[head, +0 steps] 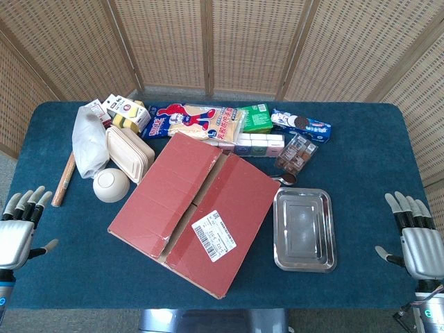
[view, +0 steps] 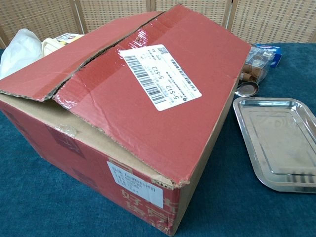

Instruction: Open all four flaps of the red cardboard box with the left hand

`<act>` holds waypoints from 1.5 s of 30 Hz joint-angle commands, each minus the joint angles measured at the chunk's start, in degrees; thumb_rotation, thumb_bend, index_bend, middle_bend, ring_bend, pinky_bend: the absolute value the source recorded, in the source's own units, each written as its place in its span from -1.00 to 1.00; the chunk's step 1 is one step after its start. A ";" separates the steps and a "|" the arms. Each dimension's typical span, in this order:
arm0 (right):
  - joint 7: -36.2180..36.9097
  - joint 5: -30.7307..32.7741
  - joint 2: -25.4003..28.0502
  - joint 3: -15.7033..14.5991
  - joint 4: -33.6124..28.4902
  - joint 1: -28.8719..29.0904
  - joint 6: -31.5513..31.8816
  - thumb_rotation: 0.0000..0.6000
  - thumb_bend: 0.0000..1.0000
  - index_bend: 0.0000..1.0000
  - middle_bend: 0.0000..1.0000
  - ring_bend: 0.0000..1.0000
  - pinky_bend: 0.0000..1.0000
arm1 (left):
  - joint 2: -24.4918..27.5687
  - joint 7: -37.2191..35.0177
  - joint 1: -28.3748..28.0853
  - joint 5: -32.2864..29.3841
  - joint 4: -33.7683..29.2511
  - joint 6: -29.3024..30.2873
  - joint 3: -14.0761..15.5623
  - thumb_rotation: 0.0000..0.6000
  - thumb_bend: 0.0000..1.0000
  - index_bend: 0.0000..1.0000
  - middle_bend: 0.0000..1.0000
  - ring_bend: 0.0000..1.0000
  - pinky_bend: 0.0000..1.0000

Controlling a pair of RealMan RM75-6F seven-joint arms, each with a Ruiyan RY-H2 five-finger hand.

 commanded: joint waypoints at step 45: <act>-0.10 0.05 0.55 -0.53 -1.46 0.00 -0.91 1.00 -1.00 -1.00 -1.00 -1.00 -1.00 | 5.42 -1.71 -12.36 22.61 -24.51 -7.66 2.81 1.00 -1.00 -1.00 -1.00 -1.00 -1.00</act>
